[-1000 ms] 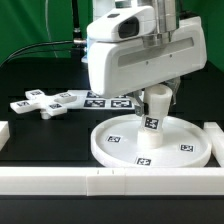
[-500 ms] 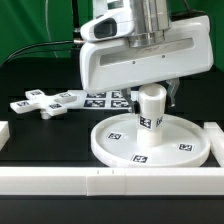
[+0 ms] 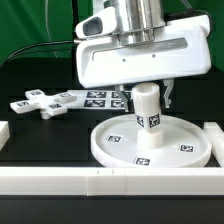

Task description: Assemble round table

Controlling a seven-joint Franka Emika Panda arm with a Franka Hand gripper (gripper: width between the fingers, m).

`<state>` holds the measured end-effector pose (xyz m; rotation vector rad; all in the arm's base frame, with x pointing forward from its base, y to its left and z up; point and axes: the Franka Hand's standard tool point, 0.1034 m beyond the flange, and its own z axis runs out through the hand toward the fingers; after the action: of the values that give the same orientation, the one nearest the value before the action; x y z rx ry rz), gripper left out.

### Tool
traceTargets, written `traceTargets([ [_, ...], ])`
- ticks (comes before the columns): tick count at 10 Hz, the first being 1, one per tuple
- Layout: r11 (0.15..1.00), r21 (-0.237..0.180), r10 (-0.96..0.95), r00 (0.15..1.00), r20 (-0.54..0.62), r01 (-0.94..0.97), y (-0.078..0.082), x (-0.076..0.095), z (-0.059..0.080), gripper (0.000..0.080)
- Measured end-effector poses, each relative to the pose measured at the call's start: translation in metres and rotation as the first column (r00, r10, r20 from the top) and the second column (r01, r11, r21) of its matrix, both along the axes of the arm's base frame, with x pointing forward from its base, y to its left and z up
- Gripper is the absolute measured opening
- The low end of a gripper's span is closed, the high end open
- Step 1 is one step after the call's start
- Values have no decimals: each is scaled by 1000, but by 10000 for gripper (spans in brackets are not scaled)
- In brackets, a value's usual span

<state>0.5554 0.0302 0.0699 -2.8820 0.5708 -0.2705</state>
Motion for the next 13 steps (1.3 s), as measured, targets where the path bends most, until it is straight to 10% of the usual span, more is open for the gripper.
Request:
traceTargets([
  [6,926,109,-354,932,-78,361,-3,1,1,413],
  [8,925,112,-356,931,-79,363,-2,0,0,597],
  [13,995,69,-76,997,-34,78,6,3,3,649],
])
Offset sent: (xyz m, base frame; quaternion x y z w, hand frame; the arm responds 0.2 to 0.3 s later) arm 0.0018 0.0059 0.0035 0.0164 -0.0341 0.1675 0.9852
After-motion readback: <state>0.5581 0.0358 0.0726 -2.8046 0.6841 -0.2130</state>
